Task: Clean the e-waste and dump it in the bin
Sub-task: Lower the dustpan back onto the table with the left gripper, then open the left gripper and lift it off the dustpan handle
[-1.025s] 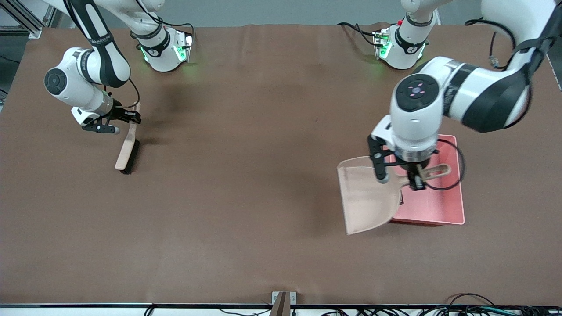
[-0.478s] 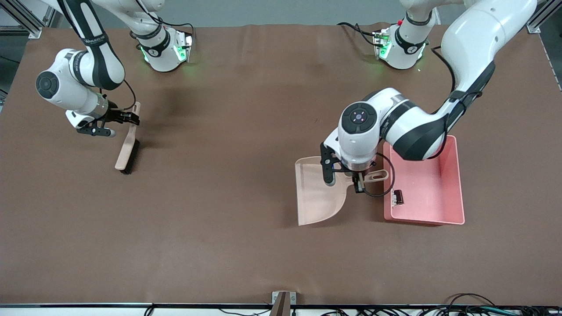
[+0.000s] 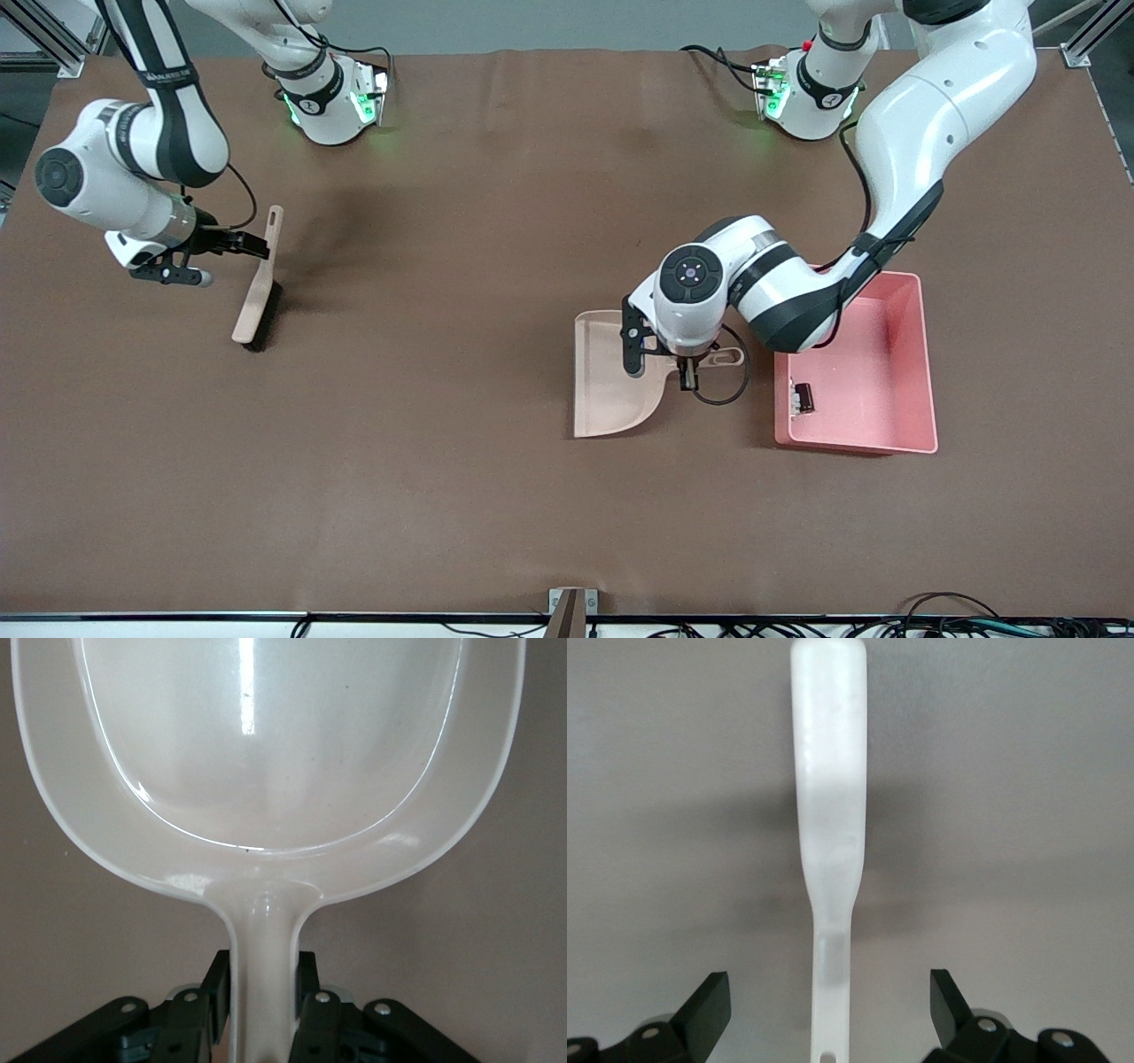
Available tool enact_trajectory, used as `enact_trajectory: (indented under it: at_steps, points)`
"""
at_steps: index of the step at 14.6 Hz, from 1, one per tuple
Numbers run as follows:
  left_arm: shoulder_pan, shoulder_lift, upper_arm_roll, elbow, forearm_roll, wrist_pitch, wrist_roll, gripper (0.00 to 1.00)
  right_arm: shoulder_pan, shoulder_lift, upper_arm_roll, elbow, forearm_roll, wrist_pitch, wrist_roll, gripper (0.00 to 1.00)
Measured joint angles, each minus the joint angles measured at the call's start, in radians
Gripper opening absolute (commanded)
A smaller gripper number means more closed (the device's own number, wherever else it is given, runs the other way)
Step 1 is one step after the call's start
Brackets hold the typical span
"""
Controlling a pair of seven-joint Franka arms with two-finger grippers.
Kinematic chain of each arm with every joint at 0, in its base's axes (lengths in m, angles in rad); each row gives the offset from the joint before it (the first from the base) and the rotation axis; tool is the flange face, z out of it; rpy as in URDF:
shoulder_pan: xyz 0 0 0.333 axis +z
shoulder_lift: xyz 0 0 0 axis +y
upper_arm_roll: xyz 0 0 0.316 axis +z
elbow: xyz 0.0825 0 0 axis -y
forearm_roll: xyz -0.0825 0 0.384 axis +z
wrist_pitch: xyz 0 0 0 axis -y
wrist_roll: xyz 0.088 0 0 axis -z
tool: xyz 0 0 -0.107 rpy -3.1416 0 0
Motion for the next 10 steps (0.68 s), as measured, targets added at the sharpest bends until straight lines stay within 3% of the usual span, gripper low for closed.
enact_trajectory:
  at_steps: [8, 10]
  points:
    - [-0.005, 0.013, 0.054, -0.034, 0.0, 0.094, 0.009, 0.27, 0.017, -0.02, 0.017, 0.426, 0.0, -0.53, 0.007, 0.99]
    - [-0.005, 0.018, 0.065, -0.037, 0.0, 0.107, 0.014, 0.41, 0.031, -0.024, 0.021, 0.53, 0.0, -0.653, 0.013, 0.99]
